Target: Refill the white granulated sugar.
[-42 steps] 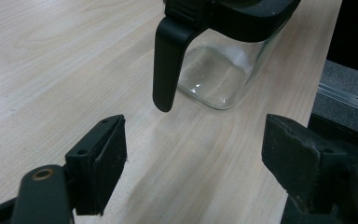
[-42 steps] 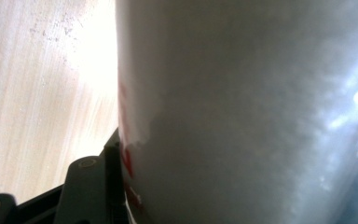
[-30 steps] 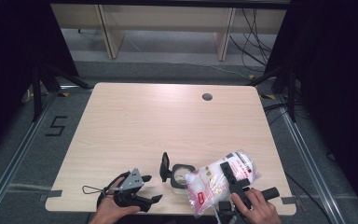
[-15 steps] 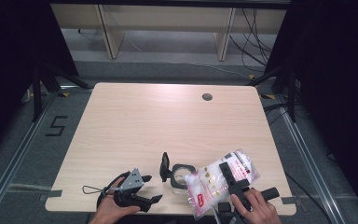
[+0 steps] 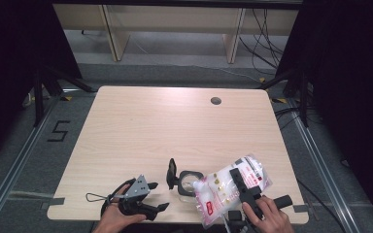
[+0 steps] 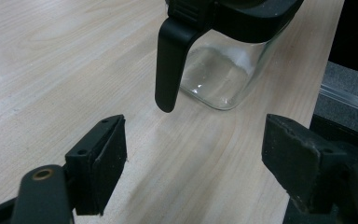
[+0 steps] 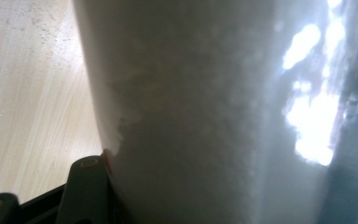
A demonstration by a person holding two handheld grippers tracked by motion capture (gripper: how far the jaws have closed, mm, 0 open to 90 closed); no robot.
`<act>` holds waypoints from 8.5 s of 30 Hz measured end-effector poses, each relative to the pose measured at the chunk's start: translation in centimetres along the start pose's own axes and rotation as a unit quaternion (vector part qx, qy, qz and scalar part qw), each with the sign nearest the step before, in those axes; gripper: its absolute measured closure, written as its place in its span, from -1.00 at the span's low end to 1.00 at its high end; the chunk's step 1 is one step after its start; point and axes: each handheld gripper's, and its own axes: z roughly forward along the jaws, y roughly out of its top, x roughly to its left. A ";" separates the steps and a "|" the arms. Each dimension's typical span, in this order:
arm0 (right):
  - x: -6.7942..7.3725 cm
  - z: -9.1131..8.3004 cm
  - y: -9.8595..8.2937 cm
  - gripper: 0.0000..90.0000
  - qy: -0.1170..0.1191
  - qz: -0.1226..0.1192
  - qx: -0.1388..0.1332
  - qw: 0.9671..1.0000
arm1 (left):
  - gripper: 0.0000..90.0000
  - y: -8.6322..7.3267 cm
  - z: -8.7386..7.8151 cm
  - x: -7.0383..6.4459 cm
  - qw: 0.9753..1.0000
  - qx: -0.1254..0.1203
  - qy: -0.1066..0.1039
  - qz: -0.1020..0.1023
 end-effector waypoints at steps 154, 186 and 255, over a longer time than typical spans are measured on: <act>-0.5 -0.2 -0.5 -0.06 -0.030 -0.004 -0.016 0.999 | -0.52 0.1 -0.3 0.3 1.000 0.006 -0.002 0.017; -0.7 -0.5 -0.6 -0.06 -0.029 -0.003 -0.017 0.999 | -0.52 0.0 -0.4 0.2 1.000 0.004 0.004 0.008; -0.9 -0.5 -0.9 -0.05 -0.050 0.011 -0.024 0.998 | -0.52 0.0 -0.7 0.4 1.000 0.010 0.010 0.009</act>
